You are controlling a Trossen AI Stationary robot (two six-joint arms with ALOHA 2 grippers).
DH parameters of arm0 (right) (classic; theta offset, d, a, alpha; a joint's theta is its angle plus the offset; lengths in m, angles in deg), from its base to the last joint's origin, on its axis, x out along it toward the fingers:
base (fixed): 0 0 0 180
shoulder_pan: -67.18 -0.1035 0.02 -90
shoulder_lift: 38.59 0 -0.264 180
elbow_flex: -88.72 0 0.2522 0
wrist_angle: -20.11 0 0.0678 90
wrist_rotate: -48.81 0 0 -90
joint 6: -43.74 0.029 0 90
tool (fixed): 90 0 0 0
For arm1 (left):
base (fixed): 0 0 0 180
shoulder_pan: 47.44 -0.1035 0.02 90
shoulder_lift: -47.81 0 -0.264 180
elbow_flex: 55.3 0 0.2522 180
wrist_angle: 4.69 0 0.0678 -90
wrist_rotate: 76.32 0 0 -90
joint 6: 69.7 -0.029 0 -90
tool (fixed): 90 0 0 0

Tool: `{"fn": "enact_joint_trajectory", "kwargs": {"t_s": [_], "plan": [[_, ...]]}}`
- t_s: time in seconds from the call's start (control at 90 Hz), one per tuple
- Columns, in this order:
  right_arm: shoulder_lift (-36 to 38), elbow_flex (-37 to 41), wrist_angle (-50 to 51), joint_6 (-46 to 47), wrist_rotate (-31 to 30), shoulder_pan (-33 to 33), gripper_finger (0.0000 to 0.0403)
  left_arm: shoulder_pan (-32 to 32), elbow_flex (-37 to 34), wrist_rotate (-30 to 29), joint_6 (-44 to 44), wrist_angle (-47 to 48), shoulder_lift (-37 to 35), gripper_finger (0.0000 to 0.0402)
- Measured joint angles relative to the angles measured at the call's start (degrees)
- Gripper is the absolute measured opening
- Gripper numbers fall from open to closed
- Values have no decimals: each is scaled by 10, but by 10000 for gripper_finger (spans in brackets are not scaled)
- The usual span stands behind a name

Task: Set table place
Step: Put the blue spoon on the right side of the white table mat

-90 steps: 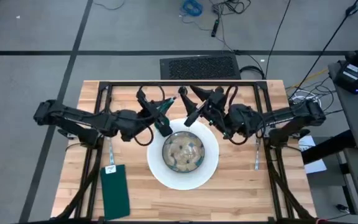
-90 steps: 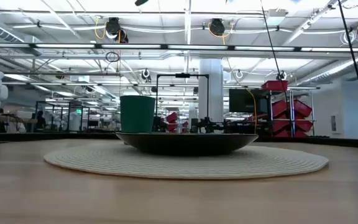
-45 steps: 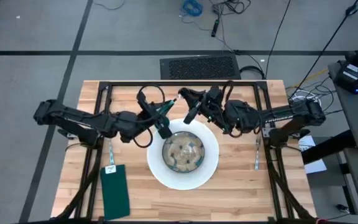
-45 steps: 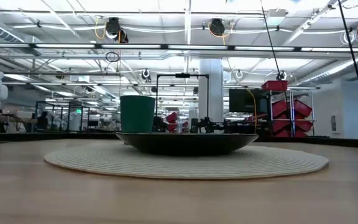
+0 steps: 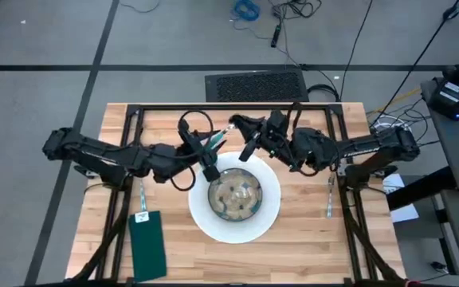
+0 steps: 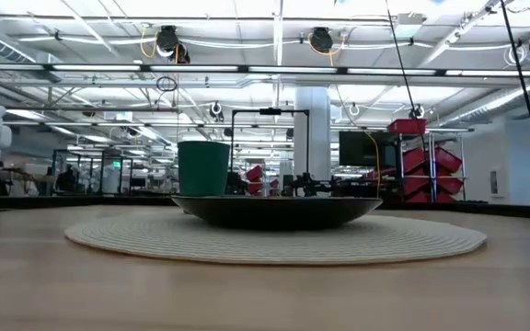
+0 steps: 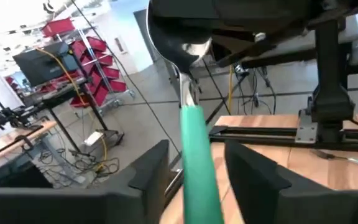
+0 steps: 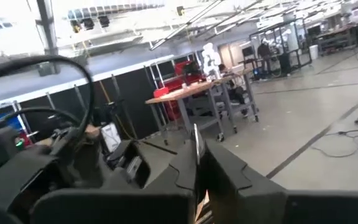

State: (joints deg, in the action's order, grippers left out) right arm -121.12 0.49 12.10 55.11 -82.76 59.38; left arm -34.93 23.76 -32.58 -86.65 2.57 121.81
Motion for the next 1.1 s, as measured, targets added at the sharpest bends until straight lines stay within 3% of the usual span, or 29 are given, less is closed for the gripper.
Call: {"fn": "enact_joint_trajectory", "kwargs": {"t_s": [0.189,0.378,0.456,0.556,0.633,0.8,1.1], "plan": [[59,0,94,21,-46,3,1,0,0,-1,1,6,-19,228],[151,0,319,146,-70,16,0,2,0,-4,1,61,-61,237],[193,0,457,240,-20,33,0,2,0,-4,1,95,-77,237],[228,1,641,357,86,62,0,2,0,-5,3,128,-94,238],[242,21,722,404,161,71,0,0,0,-4,20,142,-102,238],[271,130,690,416,306,71,0,-14,0,10,56,169,-104,238],[263,374,442,483,402,73,0,-28,0,55,107,199,-100,238]]}}
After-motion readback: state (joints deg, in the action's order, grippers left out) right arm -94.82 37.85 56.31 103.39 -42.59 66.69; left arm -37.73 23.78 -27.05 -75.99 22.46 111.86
